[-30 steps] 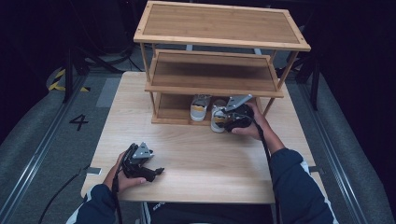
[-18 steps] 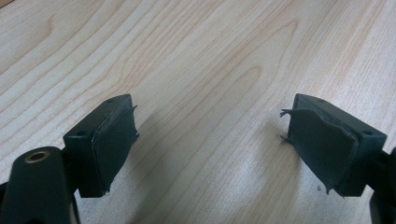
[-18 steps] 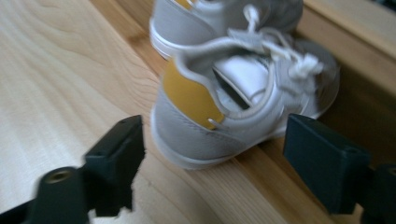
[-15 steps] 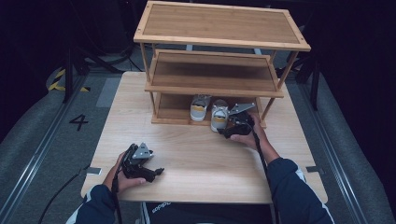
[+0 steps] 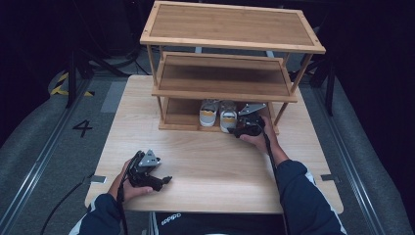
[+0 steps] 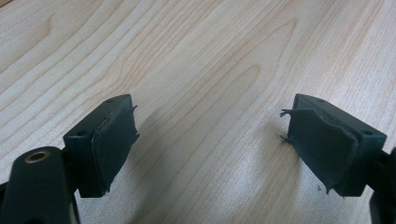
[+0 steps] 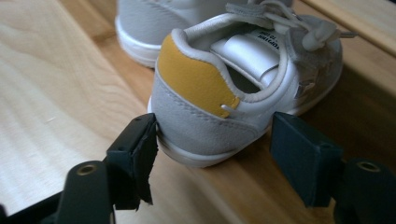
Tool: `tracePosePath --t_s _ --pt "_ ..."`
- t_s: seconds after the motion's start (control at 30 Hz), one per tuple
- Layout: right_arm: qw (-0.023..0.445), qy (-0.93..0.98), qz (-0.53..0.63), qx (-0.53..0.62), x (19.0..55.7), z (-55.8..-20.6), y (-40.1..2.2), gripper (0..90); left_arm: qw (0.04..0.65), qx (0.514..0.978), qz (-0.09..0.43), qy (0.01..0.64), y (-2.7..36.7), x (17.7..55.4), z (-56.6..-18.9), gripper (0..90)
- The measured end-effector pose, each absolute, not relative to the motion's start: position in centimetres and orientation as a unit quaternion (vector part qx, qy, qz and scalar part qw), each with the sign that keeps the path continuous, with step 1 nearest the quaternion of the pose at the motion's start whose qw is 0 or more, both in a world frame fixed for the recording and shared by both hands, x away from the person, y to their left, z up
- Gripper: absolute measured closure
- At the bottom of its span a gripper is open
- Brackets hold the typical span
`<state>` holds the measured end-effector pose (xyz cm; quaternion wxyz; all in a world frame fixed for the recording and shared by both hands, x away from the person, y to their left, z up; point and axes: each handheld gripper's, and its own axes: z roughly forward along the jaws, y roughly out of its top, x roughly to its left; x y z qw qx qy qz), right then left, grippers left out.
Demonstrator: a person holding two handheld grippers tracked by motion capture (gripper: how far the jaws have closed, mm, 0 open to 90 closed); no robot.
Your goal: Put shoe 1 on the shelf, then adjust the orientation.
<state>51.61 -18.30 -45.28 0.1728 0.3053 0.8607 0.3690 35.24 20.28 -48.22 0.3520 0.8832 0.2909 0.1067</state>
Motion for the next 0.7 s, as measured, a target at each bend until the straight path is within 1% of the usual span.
tracePosePath --t_s 0.27,0.33,0.43,0.47,0.7 --pt "0.185 0.859 0.366 0.306 52.6 -45.4 -18.0 34.2 0.352 0.883 0.107 0.29 20.3 35.3 -48.2 15.7" --pt "0.184 0.859 0.366 0.306 52.7 -45.4 -18.0 32.9 0.352 0.884 0.107 0.29 20.3 35.3 -48.2 15.7" --pt "0.189 0.858 0.361 0.314 52.3 -45.3 -17.9 33.3 0.352 0.884 0.106 0.29 20.3 35.2 -48.2 15.7" --pt "0.188 0.858 0.362 0.313 52.3 -45.2 -18.0 32.0 0.352 0.884 0.106 0.29 20.3 35.2 -48.2 15.7" --pt "0.199 0.874 0.338 0.287 51.4 -44.3 -17.9 31.4 0.351 0.884 0.106 0.289 20.3 35.2 -48.2 15.7"
